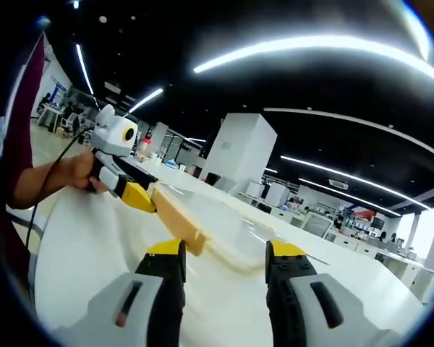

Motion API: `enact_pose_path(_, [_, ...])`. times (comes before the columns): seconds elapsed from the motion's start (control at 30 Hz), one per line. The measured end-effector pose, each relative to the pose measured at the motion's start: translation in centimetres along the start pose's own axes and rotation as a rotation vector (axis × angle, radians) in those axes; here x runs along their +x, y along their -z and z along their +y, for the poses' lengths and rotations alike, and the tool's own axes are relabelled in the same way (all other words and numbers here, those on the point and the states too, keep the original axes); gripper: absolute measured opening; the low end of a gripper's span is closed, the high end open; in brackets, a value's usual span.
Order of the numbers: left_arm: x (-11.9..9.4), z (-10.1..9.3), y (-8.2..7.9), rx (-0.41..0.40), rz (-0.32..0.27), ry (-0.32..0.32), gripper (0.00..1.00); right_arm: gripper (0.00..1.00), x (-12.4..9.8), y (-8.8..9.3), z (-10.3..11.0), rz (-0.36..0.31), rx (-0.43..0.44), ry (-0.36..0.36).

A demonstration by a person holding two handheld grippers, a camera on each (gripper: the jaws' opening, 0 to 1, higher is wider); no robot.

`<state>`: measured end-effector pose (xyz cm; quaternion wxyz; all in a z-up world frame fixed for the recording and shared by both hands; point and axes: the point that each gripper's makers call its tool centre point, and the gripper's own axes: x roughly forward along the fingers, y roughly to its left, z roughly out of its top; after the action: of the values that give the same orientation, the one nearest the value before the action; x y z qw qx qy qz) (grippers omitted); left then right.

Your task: Snap each plastic latch of the storage box into its locked position after aligning the lid with the box until every specified latch is closed and the lid sits flush.

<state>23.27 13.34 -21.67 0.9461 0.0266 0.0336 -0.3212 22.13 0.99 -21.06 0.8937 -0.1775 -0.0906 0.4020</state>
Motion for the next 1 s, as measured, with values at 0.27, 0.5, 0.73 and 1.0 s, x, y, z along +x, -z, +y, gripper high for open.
enact_pose_path(0.27, [0.0, -0.4, 0.0, -0.002, -0.006, -0.004, 0.57, 0.42, 0.1, 0.1, 0.2, 0.0, -0.001, 0.0])
enact_pose_path(0.5, [-0.2, -0.6, 0.1, -0.006, -0.008, -0.003, 0.57, 0.43, 0.1, 0.1, 0.2, 0.001, 0.0, -0.001])
enact_pose_path(0.73, [-0.6, -0.1, 0.2, -0.012, -0.01, 0.0, 0.58, 0.43, 0.1, 0.1, 0.1, 0.001, 0.0, -0.001])
enact_pose_path(1.0, [-0.7, 0.0, 0.3, -0.019, 0.021, 0.005, 0.59, 0.43, 0.1, 0.0, -0.1, 0.001, 0.002, -0.001])
